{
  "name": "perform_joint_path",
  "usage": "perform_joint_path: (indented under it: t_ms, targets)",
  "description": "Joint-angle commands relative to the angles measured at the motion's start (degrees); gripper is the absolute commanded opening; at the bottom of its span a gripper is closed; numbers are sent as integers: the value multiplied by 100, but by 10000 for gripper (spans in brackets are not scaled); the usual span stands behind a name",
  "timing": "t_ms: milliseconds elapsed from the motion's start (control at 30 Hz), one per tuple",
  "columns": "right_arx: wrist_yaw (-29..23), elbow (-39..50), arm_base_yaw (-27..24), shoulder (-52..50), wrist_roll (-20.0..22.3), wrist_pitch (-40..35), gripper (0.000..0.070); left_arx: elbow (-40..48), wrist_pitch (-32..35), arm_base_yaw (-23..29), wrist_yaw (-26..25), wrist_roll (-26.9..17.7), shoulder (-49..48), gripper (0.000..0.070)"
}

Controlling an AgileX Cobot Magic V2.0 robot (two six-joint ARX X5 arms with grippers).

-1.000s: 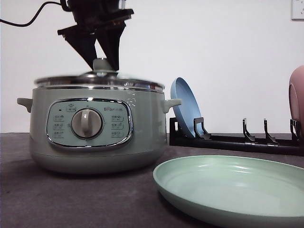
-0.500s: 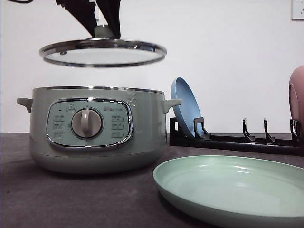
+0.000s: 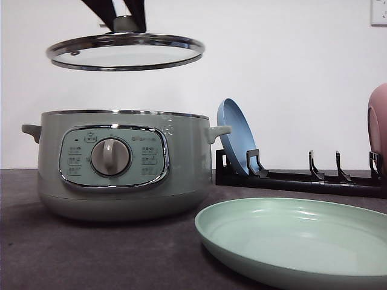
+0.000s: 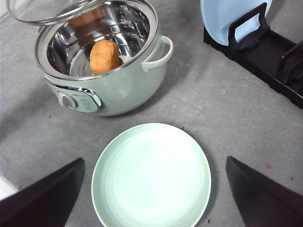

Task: Transfer potato from steamer to green plate

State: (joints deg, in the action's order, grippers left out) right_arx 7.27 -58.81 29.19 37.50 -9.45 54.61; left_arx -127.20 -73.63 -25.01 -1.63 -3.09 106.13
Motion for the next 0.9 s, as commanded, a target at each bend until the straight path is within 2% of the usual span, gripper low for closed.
perform_joint_path:
  t_ms: [0,500,700,867]
  targets:
    - [-22,-37,31,24,-59,-59,602,-304,140,107,0,-35,7,0]
    - [42,-48,31,220,-95,-555,602,-304,150,1270,0,-17,4,0]
    - [548,-191,31,1137,-300,-1117,602,-304,242,1515,0,12,4,0]
    - [1085,-962,41,2475,-295,-1207,602,-305,293,1622,0,33,4,0]
